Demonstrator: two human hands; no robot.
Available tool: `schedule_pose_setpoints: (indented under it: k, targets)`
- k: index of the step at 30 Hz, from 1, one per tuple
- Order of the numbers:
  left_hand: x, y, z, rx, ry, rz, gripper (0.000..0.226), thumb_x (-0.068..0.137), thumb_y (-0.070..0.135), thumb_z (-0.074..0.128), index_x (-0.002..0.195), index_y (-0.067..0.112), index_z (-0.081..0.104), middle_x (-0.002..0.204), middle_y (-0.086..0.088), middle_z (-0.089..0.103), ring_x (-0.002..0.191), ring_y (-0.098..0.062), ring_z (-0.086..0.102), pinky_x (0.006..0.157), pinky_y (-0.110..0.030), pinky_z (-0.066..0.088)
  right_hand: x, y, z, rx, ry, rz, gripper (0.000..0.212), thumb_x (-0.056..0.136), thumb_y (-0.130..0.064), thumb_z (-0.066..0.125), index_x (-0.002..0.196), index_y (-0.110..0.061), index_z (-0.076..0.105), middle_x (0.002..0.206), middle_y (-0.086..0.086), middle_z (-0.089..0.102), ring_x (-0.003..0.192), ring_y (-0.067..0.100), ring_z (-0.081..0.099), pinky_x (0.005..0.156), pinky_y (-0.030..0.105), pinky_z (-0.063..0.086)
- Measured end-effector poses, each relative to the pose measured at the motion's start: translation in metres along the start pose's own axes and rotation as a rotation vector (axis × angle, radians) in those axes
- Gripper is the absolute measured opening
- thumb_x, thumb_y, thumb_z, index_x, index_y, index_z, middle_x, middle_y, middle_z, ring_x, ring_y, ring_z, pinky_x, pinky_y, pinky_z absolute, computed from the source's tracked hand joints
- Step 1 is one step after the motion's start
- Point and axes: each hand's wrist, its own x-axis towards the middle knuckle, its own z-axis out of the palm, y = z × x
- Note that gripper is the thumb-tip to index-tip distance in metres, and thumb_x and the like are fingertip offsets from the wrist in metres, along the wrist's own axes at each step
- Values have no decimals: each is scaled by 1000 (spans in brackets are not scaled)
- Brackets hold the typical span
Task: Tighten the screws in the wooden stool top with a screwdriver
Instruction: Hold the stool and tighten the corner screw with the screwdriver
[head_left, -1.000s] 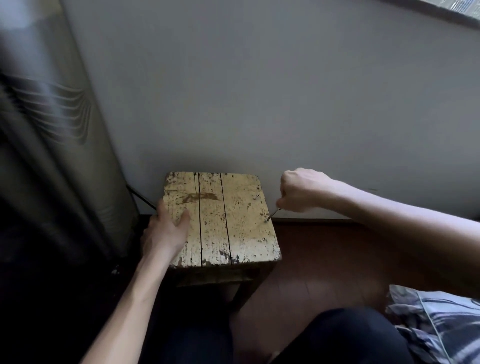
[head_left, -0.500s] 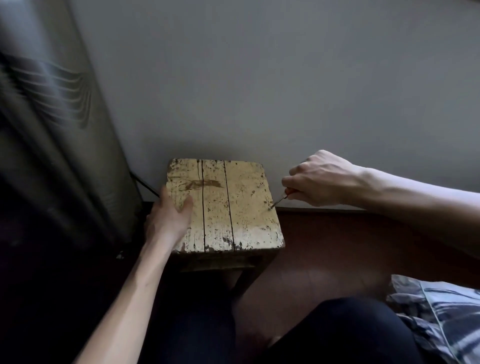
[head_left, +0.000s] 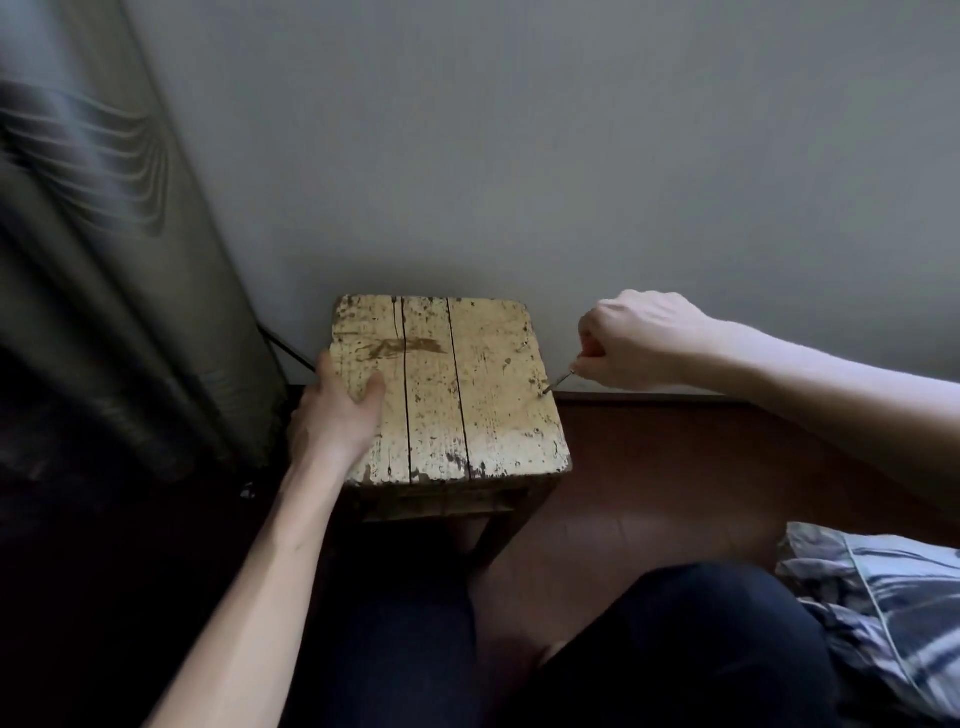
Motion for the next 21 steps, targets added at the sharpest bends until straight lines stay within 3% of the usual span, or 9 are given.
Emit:
schedule_pose_setpoints:
  k: [3,8,12,16,21]
  targets:
    - [0,0,-1,-4,-6,2,88,97,70,39,162,20,9,159,-17,39,134,-42,51,106,-53,44,-9,5,-4,-86,64,-195,17,97,-41,52,101,-25,52,95,-1,69,74,29,64,59,32,44]
    - [1,-2,0,1,-10,2,89,97,71,38,162,20,8,159,-17,38,136,-42,49,107,-53,43,-6,12,-7,-373,152,-473,29,107,-48,40,115,-24,56,100,-4,59,86,22,67,57,31,35]
    - [3,-3,2,-5,-9,7,89,96,72,38,162,21,9,160,-16,38,135,-41,50,107,-53,42,-3,13,-10,-419,97,-497,34,107,-50,37,114,-25,59,100,-7,64,89,21,68,60,30,35]
    - [5,-6,4,-40,-1,28,88,95,72,40,161,24,10,161,-12,37,134,-40,52,106,-54,44,-3,16,-7,-410,120,-504,37,104,-48,38,101,-21,63,91,-4,70,78,26,68,61,31,40]
    - [8,-8,6,-14,4,14,88,94,74,39,161,26,8,159,-14,40,131,-42,54,104,-54,45,-1,16,0,-388,142,-370,35,98,-44,45,85,-16,62,75,4,68,71,34,65,56,32,40]
